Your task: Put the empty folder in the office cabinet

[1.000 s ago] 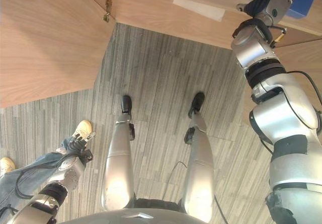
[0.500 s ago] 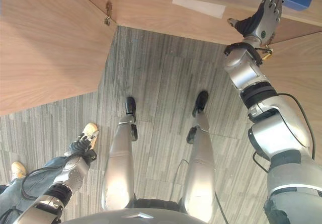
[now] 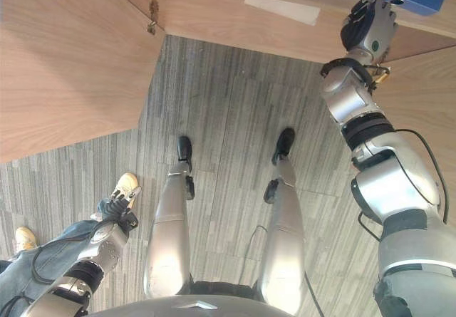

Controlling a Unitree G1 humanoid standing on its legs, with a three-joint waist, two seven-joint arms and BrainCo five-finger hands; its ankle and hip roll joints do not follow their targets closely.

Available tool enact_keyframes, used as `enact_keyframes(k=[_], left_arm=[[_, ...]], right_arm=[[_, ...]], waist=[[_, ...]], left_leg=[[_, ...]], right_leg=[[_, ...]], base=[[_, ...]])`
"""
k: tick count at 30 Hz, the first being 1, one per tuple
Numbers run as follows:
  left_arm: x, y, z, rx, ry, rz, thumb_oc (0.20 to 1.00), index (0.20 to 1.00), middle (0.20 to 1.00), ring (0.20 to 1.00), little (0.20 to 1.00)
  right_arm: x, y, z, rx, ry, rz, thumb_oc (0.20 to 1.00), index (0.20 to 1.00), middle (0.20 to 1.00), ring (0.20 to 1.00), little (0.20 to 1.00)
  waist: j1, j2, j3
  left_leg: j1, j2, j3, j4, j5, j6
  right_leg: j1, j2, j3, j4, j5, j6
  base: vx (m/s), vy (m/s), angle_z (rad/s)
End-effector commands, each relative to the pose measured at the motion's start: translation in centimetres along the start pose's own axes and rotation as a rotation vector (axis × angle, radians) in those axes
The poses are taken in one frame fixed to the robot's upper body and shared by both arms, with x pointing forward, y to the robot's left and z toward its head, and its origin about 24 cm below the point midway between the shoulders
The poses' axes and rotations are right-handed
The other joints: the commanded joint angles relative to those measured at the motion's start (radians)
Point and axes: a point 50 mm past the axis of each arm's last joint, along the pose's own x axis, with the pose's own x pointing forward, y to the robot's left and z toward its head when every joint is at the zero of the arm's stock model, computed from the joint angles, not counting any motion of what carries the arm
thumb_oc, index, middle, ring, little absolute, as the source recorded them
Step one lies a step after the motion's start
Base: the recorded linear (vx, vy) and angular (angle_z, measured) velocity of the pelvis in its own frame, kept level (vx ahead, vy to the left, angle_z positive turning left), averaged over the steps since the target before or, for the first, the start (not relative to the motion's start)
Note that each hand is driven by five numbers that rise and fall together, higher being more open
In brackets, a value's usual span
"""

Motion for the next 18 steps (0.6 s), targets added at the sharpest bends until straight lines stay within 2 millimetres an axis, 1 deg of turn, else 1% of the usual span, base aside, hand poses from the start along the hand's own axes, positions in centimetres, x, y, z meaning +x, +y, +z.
enact_keyframes(k=[1, 6, 10, 17, 18], left_arm=[[-0.8, 2.1, -1.1, 0.065, 0.027, 0.062, 1.000, 1.000, 1.000, 1.000, 1.000], [-0.8, 2.2, -0.8, 0.075, 0.025, 0.069, 1.000, 1.000, 1.000, 1.000, 1.000], [-0.7, 2.5, -0.3, 0.086, 0.030, 0.077, 1.000, 1.000, 1.000, 1.000, 1.000], [-0.7, 2.3, -0.3, 0.091, 0.035, 0.068, 1.000, 1.000, 1.000, 1.000, 1.000], [-0.8, 2.3, -0.4, 0.097, 0.036, 0.068, 1.000, 1.000, 1.000, 1.000, 1.000]], right_arm=[[1.0, -2.1, -0.7, -0.053, -0.018, -0.056, 0.200, 0.200, 0.200, 0.200, 0.200], [1.3, -2.4, -0.7, -0.062, 0.010, -0.064, 0.200, 0.200, 0.200, 0.200, 0.200], [2.1, -3.1, -0.4, -0.081, 0.036, -0.057, 0.200, 0.200, 0.200, 0.200, 0.200], [2.5, -3.6, -0.1, -0.088, 0.029, -0.059, 0.200, 0.200, 0.200, 0.200, 0.200], [2.6, -3.7, 0.0, -0.101, 0.028, -0.059, 0.200, 0.200, 0.200, 0.200, 0.200]], waist=[[0.003, 0.018, -0.041], [0.009, 0.016, -0.041], [0.018, 0.015, -0.041], [0.020, 0.017, -0.041], [0.022, 0.022, -0.041]], left_leg=[[0.043, 0.044, -0.018, 0.058, -0.108, 0.062], [0.035, 0.047, -0.023, 0.063, -0.108, 0.062], [0.014, 0.051, -0.034, 0.069, -0.104, 0.062], [-0.002, 0.049, -0.041, 0.068, -0.095, 0.059], [-0.017, 0.043, -0.045, 0.072, -0.093, 0.061]], right_leg=[[0.004, -0.033, -0.009, 0.019, -0.079, 0.064], [0.001, -0.033, -0.013, 0.024, -0.081, 0.064], [-0.013, -0.028, -0.018, 0.049, -0.095, 0.058], [-0.022, -0.026, -0.021, 0.062, -0.105, 0.053], [-0.032, -0.025, -0.020, 0.067, -0.107, 0.050]], base=[[0.00, 0.000, 0.00], [0.02, -0.030, -0.01], [0.05, -0.064, 0.04], [0.01, -0.008, 0.01], [0.04, -0.015, 0.02]])
